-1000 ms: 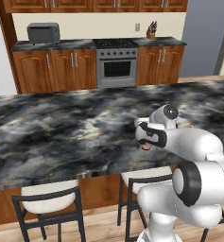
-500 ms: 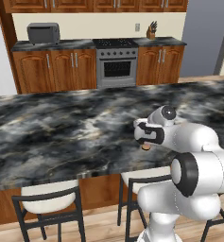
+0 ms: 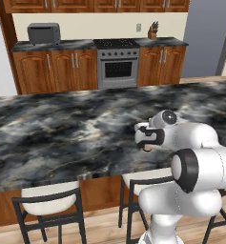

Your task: Place the large bottle from the dining counter next to the other large bottle outside the sink, and place the small bottle from the dining counter next to the other small bottle inside the sink.

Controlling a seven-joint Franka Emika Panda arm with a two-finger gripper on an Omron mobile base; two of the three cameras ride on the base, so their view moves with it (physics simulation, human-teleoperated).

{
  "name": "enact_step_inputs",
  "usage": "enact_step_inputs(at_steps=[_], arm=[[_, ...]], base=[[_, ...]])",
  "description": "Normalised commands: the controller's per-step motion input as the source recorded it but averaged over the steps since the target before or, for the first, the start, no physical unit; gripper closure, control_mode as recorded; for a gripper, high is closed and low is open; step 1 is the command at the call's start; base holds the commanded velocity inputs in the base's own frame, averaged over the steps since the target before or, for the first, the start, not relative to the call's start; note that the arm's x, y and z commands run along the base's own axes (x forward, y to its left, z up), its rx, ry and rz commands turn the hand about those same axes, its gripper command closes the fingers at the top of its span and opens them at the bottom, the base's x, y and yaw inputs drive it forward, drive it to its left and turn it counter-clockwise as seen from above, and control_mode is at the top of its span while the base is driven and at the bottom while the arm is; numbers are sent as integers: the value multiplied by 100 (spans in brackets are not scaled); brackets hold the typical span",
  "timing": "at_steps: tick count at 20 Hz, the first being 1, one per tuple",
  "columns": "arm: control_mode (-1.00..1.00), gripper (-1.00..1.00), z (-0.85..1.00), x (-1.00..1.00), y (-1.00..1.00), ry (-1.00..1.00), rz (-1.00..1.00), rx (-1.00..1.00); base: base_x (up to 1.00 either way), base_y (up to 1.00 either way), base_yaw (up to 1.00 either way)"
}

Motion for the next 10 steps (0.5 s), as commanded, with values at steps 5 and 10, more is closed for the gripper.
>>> enact_step_inputs(at_steps=[5, 10], arm=[[-100, -100, -6, 7, -9, 0, 0, 0], [-100, -100, -5, 12, -8, 0, 0, 0]], base=[[0, 0, 0], [0, 0, 0]])
